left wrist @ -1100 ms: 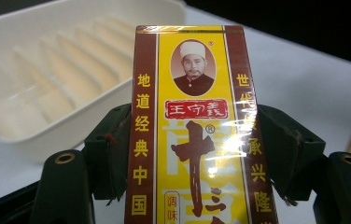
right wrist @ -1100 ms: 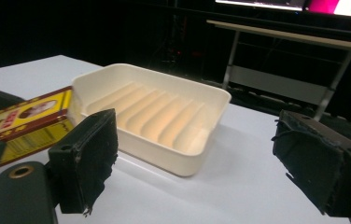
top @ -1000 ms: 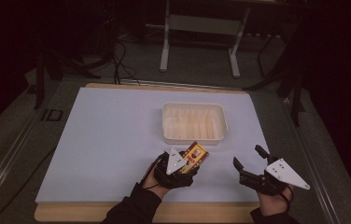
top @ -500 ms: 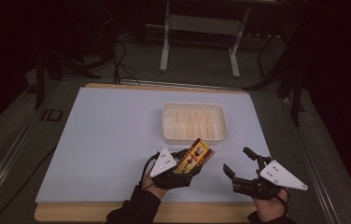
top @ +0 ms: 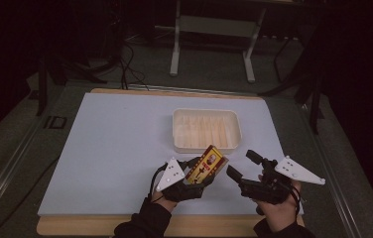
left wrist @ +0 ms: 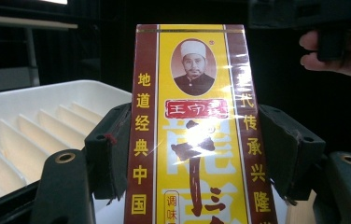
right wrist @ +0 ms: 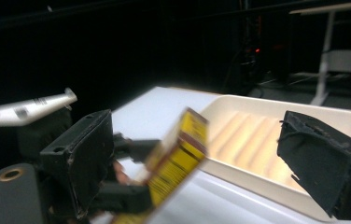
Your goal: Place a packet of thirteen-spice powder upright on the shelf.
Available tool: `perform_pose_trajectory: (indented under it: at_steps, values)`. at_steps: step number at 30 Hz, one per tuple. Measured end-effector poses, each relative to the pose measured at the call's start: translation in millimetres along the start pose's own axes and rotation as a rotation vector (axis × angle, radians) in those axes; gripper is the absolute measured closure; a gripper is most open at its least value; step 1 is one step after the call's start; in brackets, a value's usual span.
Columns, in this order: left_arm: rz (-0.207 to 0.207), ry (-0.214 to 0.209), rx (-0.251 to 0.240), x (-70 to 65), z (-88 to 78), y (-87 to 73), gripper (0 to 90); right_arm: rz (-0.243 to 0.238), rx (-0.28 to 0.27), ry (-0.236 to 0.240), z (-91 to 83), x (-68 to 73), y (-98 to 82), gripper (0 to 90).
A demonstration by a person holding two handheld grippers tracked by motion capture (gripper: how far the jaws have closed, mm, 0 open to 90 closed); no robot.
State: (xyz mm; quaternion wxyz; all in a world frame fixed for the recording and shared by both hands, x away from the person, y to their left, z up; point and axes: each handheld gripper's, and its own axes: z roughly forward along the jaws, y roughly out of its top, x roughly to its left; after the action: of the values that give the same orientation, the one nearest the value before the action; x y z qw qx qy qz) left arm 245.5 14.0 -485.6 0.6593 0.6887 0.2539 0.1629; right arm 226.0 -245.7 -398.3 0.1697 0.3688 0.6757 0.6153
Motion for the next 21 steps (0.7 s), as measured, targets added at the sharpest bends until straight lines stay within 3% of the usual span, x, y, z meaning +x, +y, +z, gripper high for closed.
perform_pose_trajectory:
  at_steps: [5, 7, 10, 11, 13, 21]
  values:
    - [0.035, 0.006, -0.056, -3.1, 0.4, -2.2, 33.3, 0.104, -0.003, 0.013, 14.2, 4.0, -0.7, 18.1]
    - [0.047, 0.031, -0.076, -4.1, -0.3, -2.6, 33.3, 0.119, -0.012, -0.007, 19.3, 5.7, -2.2, 19.6]
    - [0.039, 0.03, -0.089, -4.0, -0.9, -2.6, 33.3, 0.139, -0.015, -0.013, 24.6, 6.4, -3.5, 22.8]
    - [0.051, 0.026, -0.097, -5.0, -1.3, -2.3, 33.3, 0.167, -0.012, -0.012, 31.8, 6.4, -4.6, 27.6]
    - [0.062, 0.031, -0.105, -6.4, -1.4, -2.2, 33.3, 0.183, -0.012, -0.013, 36.2, 6.5, -5.7, 28.1]
    - [0.055, 0.023, -0.137, -6.5, -2.6, -1.9, 33.2, 0.224, 0.027, -0.008, 49.3, 10.1, -11.3, 36.6]
